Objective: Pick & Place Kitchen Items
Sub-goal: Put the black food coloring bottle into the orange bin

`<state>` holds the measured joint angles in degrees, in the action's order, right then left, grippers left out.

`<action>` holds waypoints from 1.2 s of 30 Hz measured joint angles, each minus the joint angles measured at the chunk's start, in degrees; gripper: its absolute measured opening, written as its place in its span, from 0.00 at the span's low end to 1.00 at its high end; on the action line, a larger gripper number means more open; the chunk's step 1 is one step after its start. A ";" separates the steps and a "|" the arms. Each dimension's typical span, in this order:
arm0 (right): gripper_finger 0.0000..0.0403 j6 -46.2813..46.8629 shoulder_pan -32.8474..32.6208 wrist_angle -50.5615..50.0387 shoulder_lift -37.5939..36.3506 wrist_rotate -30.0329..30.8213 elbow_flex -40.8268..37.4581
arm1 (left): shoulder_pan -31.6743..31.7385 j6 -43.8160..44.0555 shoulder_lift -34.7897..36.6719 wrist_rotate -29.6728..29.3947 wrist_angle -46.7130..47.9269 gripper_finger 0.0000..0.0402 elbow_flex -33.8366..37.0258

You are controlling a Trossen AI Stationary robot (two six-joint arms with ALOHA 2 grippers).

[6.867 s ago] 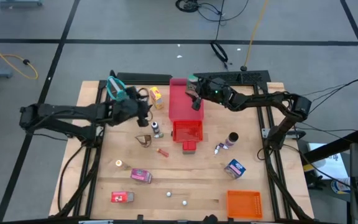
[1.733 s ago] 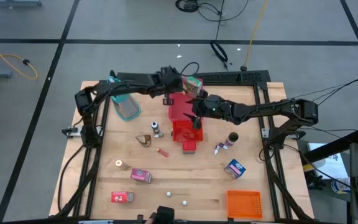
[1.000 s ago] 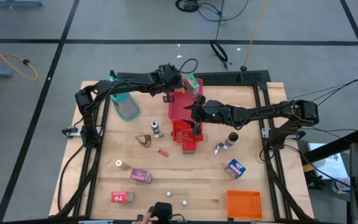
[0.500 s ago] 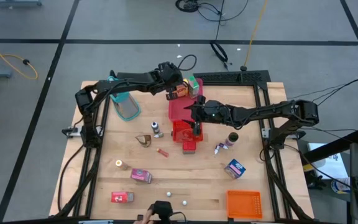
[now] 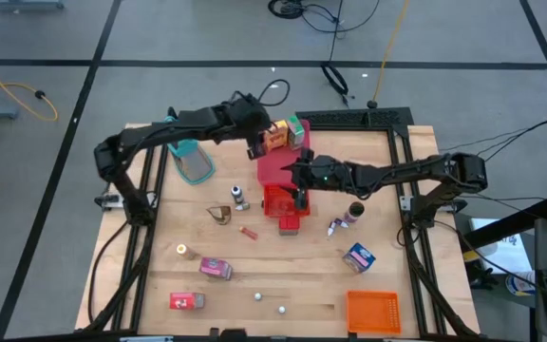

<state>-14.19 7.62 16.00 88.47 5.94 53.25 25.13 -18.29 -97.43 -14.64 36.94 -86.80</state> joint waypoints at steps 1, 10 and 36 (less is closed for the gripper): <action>0.63 0.01 -0.27 -0.01 0.00 0.02 0.00 | -0.33 1.40 1.23 1.60 1.56 0.45 -0.02; 0.63 0.08 -3.30 -0.04 0.00 0.13 0.00 | -6.13 8.17 8.27 11.19 14.18 0.45 -0.04; 0.63 1.21 -8.52 -0.10 0.00 0.26 0.00 | -23.43 30.63 9.40 -1.85 21.78 0.45 14.12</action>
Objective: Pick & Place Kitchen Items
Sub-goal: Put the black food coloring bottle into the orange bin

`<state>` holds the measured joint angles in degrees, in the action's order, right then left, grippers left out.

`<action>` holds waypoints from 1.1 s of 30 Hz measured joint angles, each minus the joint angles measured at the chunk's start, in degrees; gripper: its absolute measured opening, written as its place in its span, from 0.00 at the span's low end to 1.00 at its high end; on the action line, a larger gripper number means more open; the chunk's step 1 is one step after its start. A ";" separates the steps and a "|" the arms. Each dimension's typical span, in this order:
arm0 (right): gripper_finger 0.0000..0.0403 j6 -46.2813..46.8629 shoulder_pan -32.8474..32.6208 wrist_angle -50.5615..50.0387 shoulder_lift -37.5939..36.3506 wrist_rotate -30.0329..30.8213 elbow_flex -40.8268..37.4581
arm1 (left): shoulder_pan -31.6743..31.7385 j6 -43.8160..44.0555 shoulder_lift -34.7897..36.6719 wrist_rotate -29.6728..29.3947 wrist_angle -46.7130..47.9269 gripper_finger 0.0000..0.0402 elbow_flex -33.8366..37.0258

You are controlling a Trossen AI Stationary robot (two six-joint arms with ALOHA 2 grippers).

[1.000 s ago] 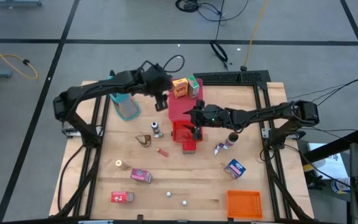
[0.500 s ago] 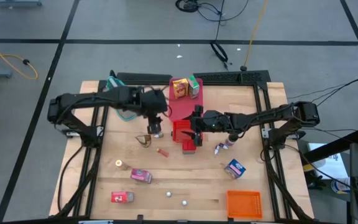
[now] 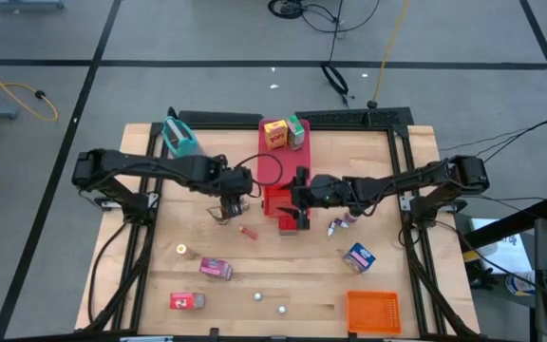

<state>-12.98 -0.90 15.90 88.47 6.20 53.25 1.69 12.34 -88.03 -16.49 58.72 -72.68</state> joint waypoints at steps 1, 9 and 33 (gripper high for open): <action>0.63 0.15 -0.15 0.00 0.00 -0.01 0.00 | 0.01 0.03 0.00 -0.06 -1.13 0.45 0.65; 0.63 0.71 -0.80 -0.64 0.00 -0.02 0.00 | 0.63 -1.07 0.13 1.04 -7.26 0.45 5.71; 0.63 1.41 -0.73 -1.20 0.00 -0.02 0.00 | 0.63 0.18 6.73 0.63 -9.33 0.45 7.01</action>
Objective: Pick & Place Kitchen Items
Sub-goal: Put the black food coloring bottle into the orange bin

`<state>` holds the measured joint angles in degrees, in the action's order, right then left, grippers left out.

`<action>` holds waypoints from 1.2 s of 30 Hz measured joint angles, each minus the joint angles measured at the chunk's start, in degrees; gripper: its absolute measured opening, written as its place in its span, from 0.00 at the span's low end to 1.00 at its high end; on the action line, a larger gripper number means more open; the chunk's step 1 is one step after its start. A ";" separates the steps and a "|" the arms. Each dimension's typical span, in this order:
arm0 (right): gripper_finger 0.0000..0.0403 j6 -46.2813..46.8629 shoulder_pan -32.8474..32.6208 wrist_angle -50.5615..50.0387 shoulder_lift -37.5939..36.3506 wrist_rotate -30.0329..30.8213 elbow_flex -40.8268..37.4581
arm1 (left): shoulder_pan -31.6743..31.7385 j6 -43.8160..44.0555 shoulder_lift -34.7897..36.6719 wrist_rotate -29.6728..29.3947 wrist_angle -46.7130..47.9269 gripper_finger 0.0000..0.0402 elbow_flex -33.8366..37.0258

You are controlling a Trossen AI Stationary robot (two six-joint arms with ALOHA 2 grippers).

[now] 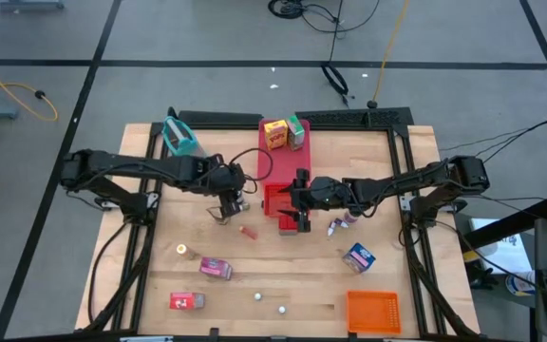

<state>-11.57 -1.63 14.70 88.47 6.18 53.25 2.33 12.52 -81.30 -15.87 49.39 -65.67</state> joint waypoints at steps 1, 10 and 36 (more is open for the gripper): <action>0.63 0.00 0.00 0.02 0.00 0.00 0.00 | 0.00 -0.27 -0.07 0.33 -0.04 0.45 0.00; 0.63 0.15 0.00 -0.02 -0.01 -0.18 0.00 | 0.72 -0.61 -3.09 -0.10 0.77 0.45 -0.04; 0.63 0.37 0.00 0.20 -0.02 -0.22 0.00 | 2.16 -1.60 -3.06 3.42 -10.96 0.45 8.20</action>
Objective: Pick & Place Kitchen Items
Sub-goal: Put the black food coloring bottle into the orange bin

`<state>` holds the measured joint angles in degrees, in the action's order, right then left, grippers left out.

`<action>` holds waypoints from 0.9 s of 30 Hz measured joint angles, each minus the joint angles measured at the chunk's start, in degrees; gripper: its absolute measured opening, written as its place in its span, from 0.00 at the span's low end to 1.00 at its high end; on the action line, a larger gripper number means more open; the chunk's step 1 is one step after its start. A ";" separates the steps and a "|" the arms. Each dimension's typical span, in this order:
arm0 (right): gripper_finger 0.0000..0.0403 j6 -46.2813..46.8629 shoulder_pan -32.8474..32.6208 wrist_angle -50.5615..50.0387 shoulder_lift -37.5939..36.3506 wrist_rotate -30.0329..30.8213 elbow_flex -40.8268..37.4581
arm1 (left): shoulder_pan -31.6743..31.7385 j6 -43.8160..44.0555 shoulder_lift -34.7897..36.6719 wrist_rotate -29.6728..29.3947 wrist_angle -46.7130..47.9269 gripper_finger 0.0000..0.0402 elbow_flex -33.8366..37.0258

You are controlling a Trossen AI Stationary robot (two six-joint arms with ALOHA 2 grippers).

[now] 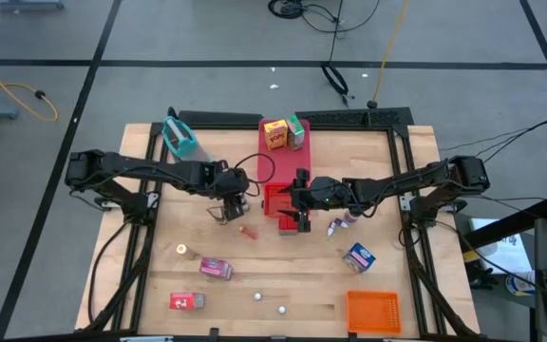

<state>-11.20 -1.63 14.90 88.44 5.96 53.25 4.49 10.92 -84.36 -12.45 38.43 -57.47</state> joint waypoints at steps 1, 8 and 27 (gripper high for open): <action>0.63 0.00 0.00 0.00 0.00 0.00 0.00 | 0.11 -0.05 0.00 0.00 -0.24 0.45 0.00; 0.63 0.02 0.00 0.00 0.00 0.00 0.00 | 1.16 -0.15 -0.23 -0.24 -1.03 0.45 0.02; 0.63 0.04 0.00 -0.20 0.00 -0.02 0.02 | 1.44 -1.42 -3.78 2.07 -1.90 0.26 -0.11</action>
<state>-11.16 -1.63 14.70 88.44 5.93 53.28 5.93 9.50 -88.13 -10.38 36.53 -57.58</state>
